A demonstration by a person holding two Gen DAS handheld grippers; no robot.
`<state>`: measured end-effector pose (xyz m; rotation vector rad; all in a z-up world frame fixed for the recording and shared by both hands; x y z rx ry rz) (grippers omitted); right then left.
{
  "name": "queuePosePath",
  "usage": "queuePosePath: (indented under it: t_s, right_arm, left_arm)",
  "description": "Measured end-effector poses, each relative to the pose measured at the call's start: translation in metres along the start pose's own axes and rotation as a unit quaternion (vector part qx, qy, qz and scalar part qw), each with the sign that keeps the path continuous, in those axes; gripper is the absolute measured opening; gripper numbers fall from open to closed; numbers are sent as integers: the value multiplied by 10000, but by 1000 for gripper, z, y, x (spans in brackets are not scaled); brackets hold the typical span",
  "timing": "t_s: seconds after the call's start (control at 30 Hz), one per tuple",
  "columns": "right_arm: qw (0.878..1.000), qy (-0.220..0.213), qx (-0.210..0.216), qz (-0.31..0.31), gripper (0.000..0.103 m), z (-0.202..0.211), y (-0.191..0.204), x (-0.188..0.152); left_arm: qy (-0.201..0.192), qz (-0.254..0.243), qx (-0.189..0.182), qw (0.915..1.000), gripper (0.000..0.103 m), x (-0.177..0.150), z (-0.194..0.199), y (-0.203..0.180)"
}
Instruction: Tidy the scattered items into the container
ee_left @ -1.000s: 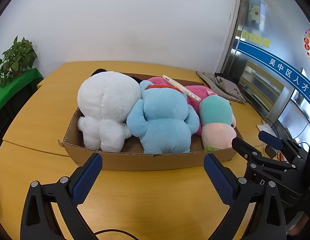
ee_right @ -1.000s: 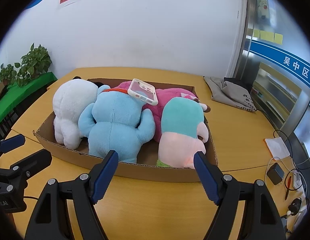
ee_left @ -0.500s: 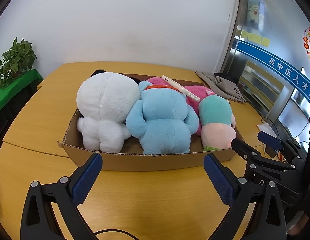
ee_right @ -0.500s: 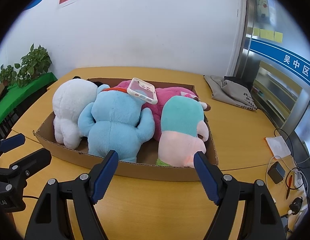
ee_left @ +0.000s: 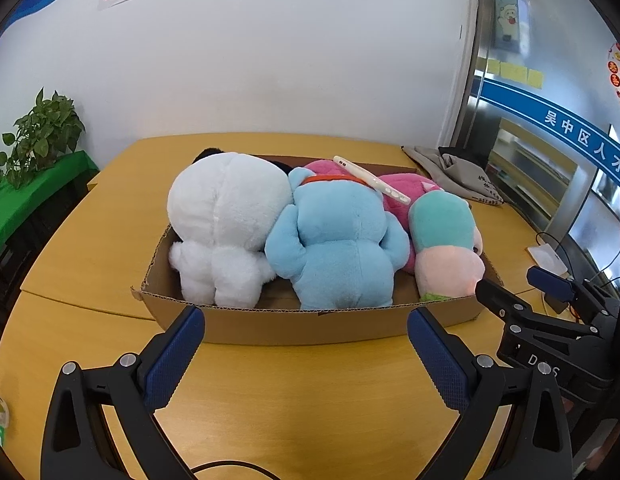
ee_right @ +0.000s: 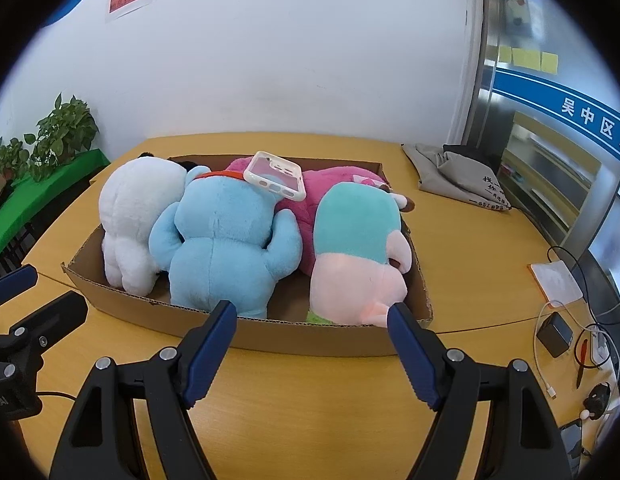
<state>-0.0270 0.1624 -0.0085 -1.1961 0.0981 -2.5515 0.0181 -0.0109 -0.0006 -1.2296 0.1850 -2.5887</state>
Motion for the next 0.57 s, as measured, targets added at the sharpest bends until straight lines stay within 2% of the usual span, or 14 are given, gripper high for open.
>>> queuePosePath:
  t_s: [0.1, 0.27, 0.57]
  right_arm:
    - [10000, 40, 30, -22, 78, -3, 1, -3]
    - [10000, 22, 68, -27, 78, -3, 1, -4]
    - [9998, 43, 211, -19, 78, -6, 3, -6]
  left_arm:
    - [49, -69, 86, 9999, 103, -2, -3, -2]
    - [166, 1, -87, 9998, 103, -4, -5, -4]
    - [157, -96, 84, 9998, 103, -7, -8, -7]
Point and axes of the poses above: each gripper's, at about its wrist camera, not at the fingertips, and z roughly against the way its jaws point, y to its left, x to its top, the point moved 1 cm from there along -z, roughly the way its jaws point, and after that the axes turned 10 degrees about z, right-handed, at the moved point
